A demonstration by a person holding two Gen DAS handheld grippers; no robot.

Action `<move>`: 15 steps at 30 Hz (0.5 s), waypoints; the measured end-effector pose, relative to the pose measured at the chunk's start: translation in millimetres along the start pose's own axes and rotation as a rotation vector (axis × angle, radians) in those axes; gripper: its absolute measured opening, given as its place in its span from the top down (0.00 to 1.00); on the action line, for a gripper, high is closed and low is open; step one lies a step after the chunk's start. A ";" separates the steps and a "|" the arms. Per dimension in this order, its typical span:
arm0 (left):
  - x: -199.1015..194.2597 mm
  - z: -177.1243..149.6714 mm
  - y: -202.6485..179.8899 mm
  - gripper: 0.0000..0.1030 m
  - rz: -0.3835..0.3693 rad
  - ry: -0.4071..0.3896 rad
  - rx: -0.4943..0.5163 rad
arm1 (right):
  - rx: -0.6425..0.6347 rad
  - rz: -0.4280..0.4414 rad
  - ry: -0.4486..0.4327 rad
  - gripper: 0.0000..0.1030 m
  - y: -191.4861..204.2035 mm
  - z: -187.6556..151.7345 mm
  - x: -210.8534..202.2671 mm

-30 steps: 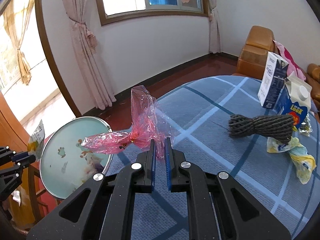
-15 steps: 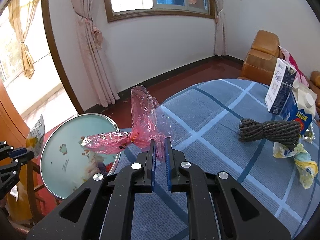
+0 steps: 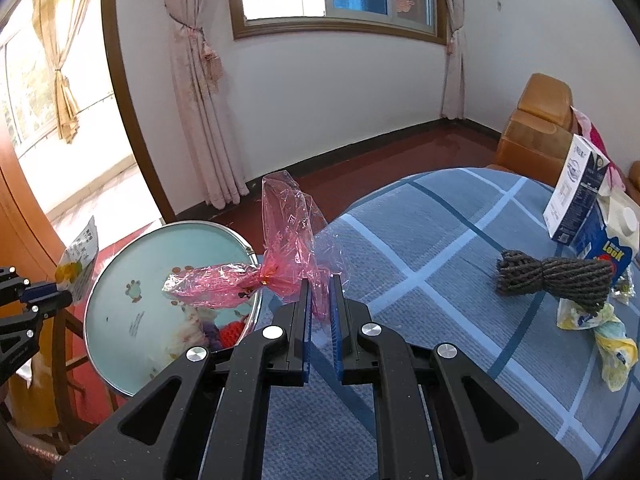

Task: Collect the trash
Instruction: 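Carry the pink plastic bag over the bin with the right gripper while the left holds the pouch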

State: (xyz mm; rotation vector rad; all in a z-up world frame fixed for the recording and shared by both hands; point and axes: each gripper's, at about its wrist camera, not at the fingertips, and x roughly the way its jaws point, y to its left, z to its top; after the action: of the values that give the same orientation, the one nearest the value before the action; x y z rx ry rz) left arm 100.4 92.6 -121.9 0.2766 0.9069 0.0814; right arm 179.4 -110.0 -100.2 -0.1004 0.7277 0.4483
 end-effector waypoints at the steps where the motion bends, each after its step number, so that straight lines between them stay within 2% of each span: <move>1: 0.1 -0.4 0.0 0.90 0.002 0.000 0.001 | -0.003 0.001 0.000 0.91 1.0 -0.2 0.2; 15: 1.9 -0.7 3.6 0.90 0.009 0.001 -0.014 | -0.044 0.015 0.004 0.91 12.3 -2.8 3.1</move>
State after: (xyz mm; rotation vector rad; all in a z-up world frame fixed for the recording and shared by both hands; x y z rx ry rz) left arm 101.1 96.6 -122.7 0.2678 0.9057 0.0963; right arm 174.4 -98.5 -103.5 -0.1370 0.7232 0.4785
